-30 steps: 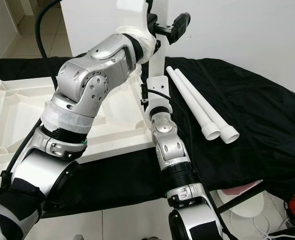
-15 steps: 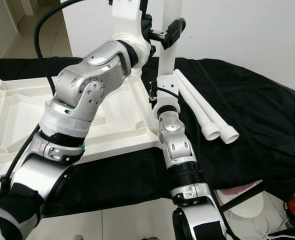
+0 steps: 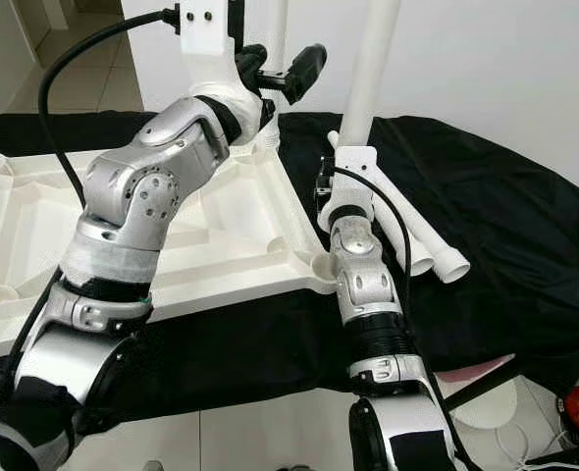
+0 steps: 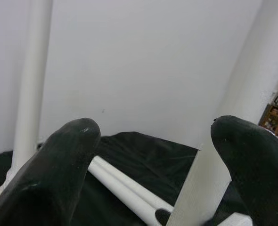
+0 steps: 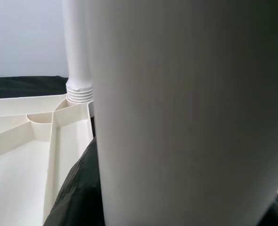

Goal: Building children table

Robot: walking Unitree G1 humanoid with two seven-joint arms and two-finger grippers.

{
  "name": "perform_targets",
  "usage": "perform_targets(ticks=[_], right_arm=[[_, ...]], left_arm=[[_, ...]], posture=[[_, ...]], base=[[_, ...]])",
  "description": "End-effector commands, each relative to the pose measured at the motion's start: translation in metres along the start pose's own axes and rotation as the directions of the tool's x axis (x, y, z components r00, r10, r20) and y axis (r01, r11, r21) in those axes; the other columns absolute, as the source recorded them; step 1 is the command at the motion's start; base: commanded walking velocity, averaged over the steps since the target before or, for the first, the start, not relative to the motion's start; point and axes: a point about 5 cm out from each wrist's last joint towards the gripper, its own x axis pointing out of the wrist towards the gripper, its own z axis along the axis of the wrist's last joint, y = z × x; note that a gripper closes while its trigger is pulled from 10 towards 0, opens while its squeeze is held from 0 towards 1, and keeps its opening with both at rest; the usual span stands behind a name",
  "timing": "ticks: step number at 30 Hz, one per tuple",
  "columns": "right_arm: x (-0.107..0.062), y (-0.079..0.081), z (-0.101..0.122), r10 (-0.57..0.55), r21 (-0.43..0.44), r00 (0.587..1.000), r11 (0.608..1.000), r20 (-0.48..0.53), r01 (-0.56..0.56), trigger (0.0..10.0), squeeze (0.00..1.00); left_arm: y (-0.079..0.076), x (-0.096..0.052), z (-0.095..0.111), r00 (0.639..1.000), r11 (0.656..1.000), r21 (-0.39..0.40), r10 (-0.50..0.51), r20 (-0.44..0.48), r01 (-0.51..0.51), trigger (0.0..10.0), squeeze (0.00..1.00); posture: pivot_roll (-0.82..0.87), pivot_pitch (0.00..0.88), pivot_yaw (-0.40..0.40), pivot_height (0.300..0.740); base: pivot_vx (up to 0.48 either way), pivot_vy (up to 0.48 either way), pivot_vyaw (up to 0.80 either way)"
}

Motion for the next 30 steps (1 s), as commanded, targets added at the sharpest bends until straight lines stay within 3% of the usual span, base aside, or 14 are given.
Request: perform_targets(ticks=[1,8,12,13,15,19,20,25,30], right_arm=[[-0.005,-0.014,-0.011,-0.026,0.050,0.999,0.998,-0.032,0.027,10.0,0.00],[-0.010,-0.018,-0.017,-0.021,0.041,1.000,0.999,-0.010,0.021,10.0,0.00],[-0.013,-0.018,-0.018,-0.007,0.025,1.000,1.000,0.012,0.006,10.0,0.00],[-0.014,-0.018,-0.019,0.015,0.033,1.000,0.999,0.014,-0.015,10.0,0.00],[-0.015,-0.017,-0.020,0.023,0.035,1.000,0.999,0.014,-0.023,10.0,0.00],[-0.018,-0.014,-0.020,0.074,0.035,0.997,0.997,0.026,-0.075,10.0,0.00],[-0.022,-0.012,-0.023,0.108,0.027,0.994,0.994,0.025,-0.109,10.0,0.00],[-0.026,-0.013,-0.030,0.136,0.007,0.991,0.991,0.018,-0.136,10.0,0.00],[-0.027,-0.011,-0.038,0.189,0.012,0.982,0.982,-0.001,-0.189,10.0,0.00]], left_arm=[[0.005,-0.010,-0.013,0.998,0.999,-0.016,-0.035,-0.051,0.034,10.0,0.00],[0.023,-0.028,-0.042,0.991,1.000,0.024,0.022,-0.130,-0.019,10.0,0.00],[0.030,-0.036,-0.058,0.984,0.994,0.106,0.052,-0.168,-0.034,10.0,0.00],[0.032,-0.041,-0.067,0.983,0.986,0.160,0.063,-0.174,-0.035,10.0,0.00],[0.032,-0.043,-0.069,0.983,0.984,0.177,0.066,-0.172,-0.035,10.0,0.00],[0.027,-0.050,-0.079,0.986,0.963,0.270,0.026,-0.167,0.020,10.0,0.00],[0.021,-0.059,-0.093,0.975,0.952,0.292,-0.022,-0.221,0.087,10.0,0.00],[0.015,-0.070,-0.108,0.955,0.955,0.250,-0.086,-0.285,0.161,10.0,0.00],[0.007,-0.080,-0.119,0.933,0.931,0.262,-0.166,-0.320,0.256,10.0,0.00]], posture=[[0.08,0.000,-0.081,0.740],[0.09,0.000,-0.079,0.740],[0.09,0.000,-0.074,0.740],[0.09,0.000,-0.072,0.740],[0.09,0.000,-0.072,0.740],[0.09,0.000,-0.070,0.740],[0.08,0.000,-0.068,0.740],[0.08,0.000,-0.067,0.740],[0.08,0.000,-0.065,0.740]], base=[[0.000,0.000,0.00],[0.000,0.000,0.00],[0.000,0.000,0.00],[0.000,0.000,0.00],[0.000,0.000,0.00],[0.000,0.000,0.00],[0.000,0.000,0.00],[0.000,0.000,0.00],[0.000,0.000,0.00]])
